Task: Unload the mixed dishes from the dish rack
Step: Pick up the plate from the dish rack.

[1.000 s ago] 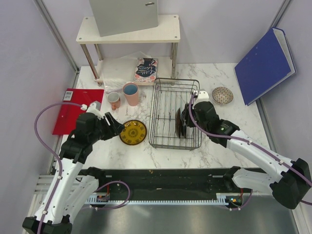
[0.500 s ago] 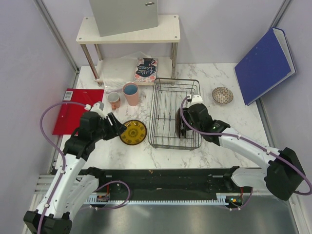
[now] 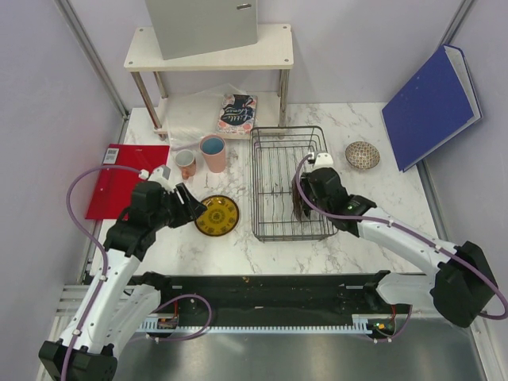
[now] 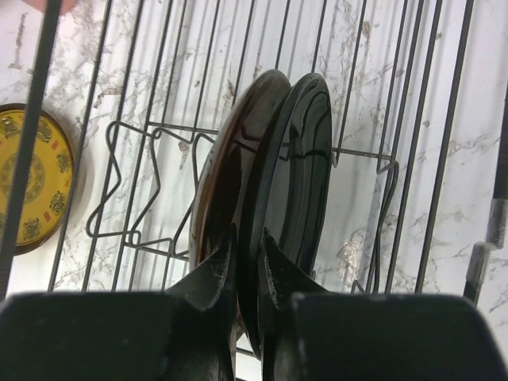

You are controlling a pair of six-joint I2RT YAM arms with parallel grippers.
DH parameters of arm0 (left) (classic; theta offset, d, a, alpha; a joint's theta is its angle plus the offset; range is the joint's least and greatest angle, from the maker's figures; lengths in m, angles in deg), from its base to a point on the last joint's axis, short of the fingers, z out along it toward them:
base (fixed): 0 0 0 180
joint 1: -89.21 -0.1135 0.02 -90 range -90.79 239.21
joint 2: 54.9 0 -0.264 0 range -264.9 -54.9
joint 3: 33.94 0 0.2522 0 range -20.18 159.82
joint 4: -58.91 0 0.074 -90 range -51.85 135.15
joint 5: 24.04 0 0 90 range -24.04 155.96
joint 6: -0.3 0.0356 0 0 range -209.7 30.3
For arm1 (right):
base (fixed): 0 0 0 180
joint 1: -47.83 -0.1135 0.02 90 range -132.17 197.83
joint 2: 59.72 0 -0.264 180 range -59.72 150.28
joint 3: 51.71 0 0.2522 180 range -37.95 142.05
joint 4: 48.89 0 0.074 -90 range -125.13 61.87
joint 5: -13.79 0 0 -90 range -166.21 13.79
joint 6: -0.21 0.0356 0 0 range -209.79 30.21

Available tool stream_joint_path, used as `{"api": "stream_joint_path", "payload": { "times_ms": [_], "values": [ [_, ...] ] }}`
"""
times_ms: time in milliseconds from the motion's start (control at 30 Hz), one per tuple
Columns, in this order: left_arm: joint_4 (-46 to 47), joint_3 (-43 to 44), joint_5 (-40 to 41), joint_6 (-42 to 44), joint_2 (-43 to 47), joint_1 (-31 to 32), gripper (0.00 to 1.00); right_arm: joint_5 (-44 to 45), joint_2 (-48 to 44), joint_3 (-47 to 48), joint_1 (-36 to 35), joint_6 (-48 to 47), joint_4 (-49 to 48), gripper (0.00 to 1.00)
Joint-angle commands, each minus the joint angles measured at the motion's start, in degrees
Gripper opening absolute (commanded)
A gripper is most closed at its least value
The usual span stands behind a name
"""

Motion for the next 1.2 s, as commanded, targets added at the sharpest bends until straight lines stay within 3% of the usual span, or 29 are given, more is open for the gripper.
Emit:
{"api": "stream_joint_path", "payload": {
  "times_ms": [0, 300, 467, 633, 700, 833, 867, 1033, 1167],
  "values": [
    [2.54, -0.17, -1.62, 1.41, -0.29, 0.32, 0.63, 0.44, -5.21, 2.71, -0.33, -3.83, 2.02, 0.07],
    [3.07, 0.01, -1.27, 1.50, -0.90, 0.32, 0.63, -1.14, -11.46, 10.26, -0.42, -6.90, 10.46, 0.03],
    [3.07, 0.88, -0.92, 2.03, -1.26, 0.24, 0.62, -6.14, -16.73, 12.90, -0.42, -10.59, 9.42, 0.00],
    [3.42, 2.03, -2.15, 1.85, -2.31, 0.32, 0.59, -20.89, -23.13, 8.61, -0.68, -19.53, 0.12, 0.00],
    [3.77, 2.20, -3.73, 1.68, -2.84, 0.32, 0.58, -23.37, -26.82, 1.68, -1.99, -23.93, -9.07, 0.00],
    [5.35, 3.17, -8.64, 1.41, -4.42, 0.32, 0.56, -25.30, -39.81, -13.08, -6.74, -42.11, -25.20, 0.00],
    [6.13, 3.35, -9.52, 1.15, -4.94, 0.32, 0.56, -24.79, -40.81, -15.54, -7.53, -47.63, -25.91, 0.00],
    [7.37, 4.84, -12.95, 0.71, -6.18, 0.24, 0.53, -19.43, -37.49, -13.46, -10.96, -55.68, -20.73, 0.00],
    [7.55, 6.59, -14.01, 1.50, -6.97, 0.32, 0.52, -7.16, -34.32, -15.74, -18.68, -67.87, -24.25, 0.00]
  ]
}}
